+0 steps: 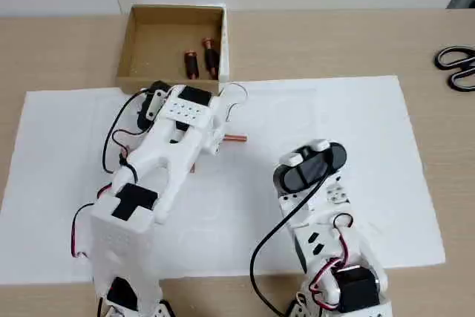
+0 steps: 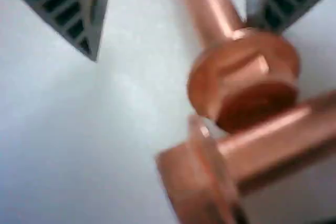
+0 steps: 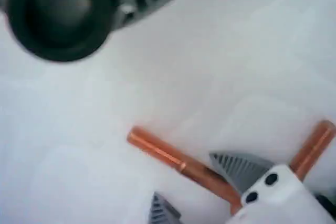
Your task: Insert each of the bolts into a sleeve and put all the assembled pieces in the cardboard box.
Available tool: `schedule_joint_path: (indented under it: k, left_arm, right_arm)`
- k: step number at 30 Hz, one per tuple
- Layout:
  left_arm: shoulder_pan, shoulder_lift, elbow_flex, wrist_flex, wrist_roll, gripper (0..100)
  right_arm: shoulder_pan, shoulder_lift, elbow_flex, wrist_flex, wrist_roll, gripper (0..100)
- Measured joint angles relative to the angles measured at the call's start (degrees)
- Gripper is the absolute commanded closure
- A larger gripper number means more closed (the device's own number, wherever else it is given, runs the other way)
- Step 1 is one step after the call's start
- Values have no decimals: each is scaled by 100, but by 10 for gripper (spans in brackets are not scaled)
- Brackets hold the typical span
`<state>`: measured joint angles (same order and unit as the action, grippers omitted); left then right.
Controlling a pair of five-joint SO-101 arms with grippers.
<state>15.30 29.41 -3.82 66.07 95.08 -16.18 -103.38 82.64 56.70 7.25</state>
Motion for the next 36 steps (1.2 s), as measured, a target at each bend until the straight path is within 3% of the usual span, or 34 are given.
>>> schedule_joint_path:
  k: [4,9,30,36]
  left_arm:
    - [0,53,-44,9,44,829]
    - [0,53,-44,9,281,1000]
    - [9,53,-62,-132,316,994]
    - [70,211,-738,571,299,994]
  right_arm:
    - [229,0,0,0,0,995]
    - [229,0,0,0,0,995]
    - [229,0,0,0,0,995]
    - [229,0,0,0,0,995]
